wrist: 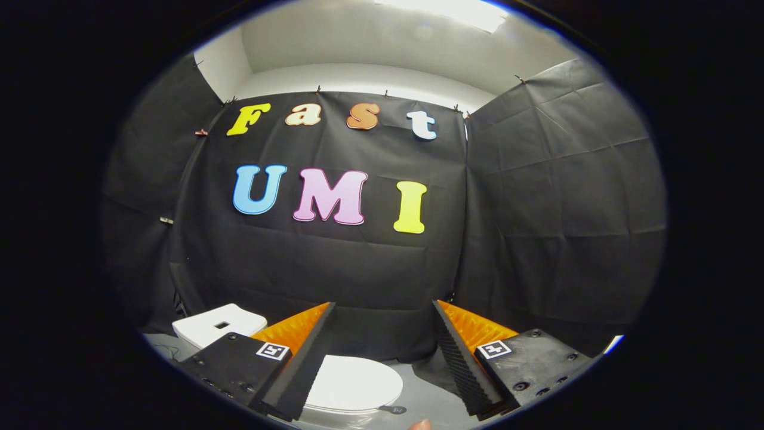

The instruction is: Open the toilet lid.

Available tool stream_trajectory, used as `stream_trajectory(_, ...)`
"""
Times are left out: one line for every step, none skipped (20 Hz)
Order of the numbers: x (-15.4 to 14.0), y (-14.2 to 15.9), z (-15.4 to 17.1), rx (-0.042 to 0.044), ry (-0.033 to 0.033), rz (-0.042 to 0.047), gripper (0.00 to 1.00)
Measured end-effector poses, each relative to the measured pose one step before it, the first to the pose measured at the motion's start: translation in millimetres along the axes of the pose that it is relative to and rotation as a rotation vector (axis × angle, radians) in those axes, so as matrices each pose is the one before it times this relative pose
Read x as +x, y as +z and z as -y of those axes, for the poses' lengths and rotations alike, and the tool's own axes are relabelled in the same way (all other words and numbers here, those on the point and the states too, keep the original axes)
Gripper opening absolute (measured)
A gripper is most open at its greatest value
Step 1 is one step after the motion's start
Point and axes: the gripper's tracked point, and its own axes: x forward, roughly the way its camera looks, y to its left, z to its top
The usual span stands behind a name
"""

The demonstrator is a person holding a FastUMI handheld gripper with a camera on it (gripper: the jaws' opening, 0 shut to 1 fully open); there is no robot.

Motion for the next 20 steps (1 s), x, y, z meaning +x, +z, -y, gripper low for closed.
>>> stream_trajectory(2.37,-7.71,2.01,-0.00358,-0.00393,-0.00113,0.98)
stream_trajectory(1.01,-8.51,1.42,-0.00138,-0.00072,-0.0024,0.98)
stream_trajectory(1.84,-9.56,-0.3,-0.00145,0.00611,-0.00668,0.98)
stream_trajectory(1.41,-9.5,-2.71,-0.00041,0.01279,-0.0044,0.98)
stream_trajectory(0.79,-9.57,-1.94,-0.00434,0.01139,-0.00826,0.98)
stream_trajectory(2.21,-11.27,0.59,-0.00467,0.00631,-0.01356,0.98)
stream_trajectory(1.77,-13.65,0.86,-0.00979,0.00445,-0.01653,0.98)
stream_trajectory(1.63,-9.01,-0.04,-0.00635,0.00287,-0.01092,0.98)
stream_trajectory(1.26,-10.94,0.17,-0.00372,0.00515,-0.01453,0.98)
stream_trajectory(2.46,-11.76,-0.31,-0.00425,0.00393,-0.01415,0.98)
stream_trajectory(1.02,-11.82,0.35,0.0009,0.00584,-0.01509,0.98)
stream_trajectory(-0.34,-11.88,-0.98,0.00296,0.01303,-0.01289,0.98)
stream_trajectory(2.5,-14.1,0.27,0.00463,0.00781,-0.01932,0.98)
stream_trajectory(1.9,-10.23,1.2,0.00706,0.00321,-0.01665,0.98)
stream_trajectory(2.62,-9.7,0.84,0.0147,0.00924,-0.02075,0.99)
stream_trajectory(1.91,-11.67,-0.12,0.02436,0.01516,-0.01959,0.99)
stream_trajectory(1.73,-9.71,0.24,0.02246,0.0102,-0.01329,0.99)
stream_trajectory(2.43,-8.39,3.62,0.0219,0.00466,-0.01107,0.99)
stream_trajectory(3.58,-8.25,2.84,0.02476,0.00617,-0.01262,0.98)
stream_trajectory(2.49,-8.55,3.39,0.02555,0.01007,-0.01695,0.98)
